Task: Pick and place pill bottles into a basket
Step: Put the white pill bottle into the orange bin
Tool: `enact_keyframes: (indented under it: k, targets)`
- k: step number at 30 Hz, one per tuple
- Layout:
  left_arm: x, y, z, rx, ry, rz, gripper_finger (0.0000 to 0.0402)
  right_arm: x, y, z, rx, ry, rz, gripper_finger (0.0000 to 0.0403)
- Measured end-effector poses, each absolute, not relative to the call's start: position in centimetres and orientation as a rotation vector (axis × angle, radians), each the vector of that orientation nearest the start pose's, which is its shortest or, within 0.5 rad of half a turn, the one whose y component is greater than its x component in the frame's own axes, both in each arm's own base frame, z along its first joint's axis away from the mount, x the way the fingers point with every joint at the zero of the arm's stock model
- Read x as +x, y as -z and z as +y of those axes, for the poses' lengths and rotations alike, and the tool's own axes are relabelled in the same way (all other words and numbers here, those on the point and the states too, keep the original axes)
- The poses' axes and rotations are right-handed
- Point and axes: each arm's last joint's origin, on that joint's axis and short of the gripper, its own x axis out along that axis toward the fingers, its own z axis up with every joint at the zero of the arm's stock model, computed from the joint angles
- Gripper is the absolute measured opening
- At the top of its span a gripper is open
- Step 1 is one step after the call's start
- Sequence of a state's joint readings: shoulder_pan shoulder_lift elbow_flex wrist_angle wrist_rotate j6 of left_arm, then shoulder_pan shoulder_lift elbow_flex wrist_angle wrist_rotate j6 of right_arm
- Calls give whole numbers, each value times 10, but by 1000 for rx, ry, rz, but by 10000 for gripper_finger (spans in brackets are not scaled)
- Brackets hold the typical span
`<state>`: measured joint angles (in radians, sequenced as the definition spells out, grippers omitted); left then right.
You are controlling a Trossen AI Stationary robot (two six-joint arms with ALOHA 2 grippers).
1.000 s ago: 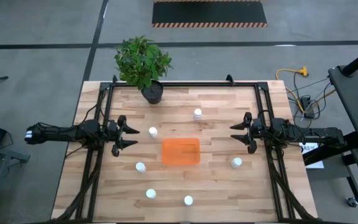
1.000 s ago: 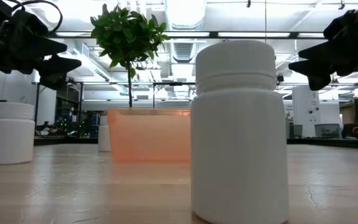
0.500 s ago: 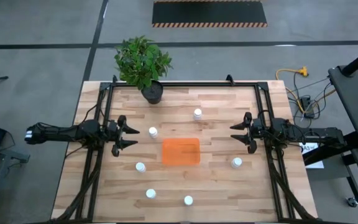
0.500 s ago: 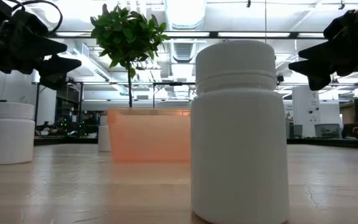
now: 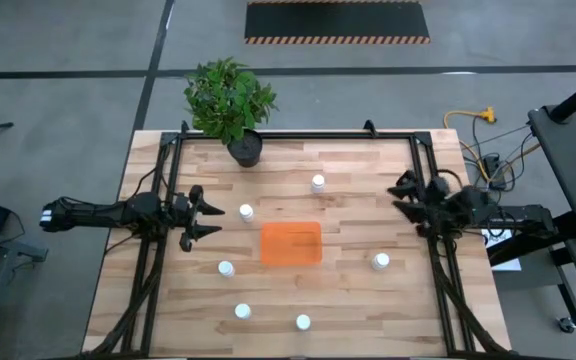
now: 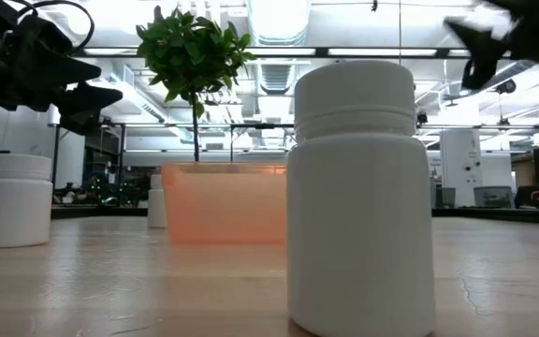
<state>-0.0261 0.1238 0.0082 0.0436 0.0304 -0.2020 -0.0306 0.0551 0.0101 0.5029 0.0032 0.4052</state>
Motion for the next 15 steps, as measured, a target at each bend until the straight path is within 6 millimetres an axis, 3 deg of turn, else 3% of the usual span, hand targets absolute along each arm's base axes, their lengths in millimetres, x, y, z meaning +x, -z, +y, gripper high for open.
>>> enact_keyframes:
  k: [11, 15]
  targets:
    - [105, -160, -4, -202, 49, 78, 212, 43, -256, -1, 336, -199, -1148, 192]
    - [105, -160, -4, -202, 49, 78, 212, 28, -265, -4, 388, -147, -1308, 192]
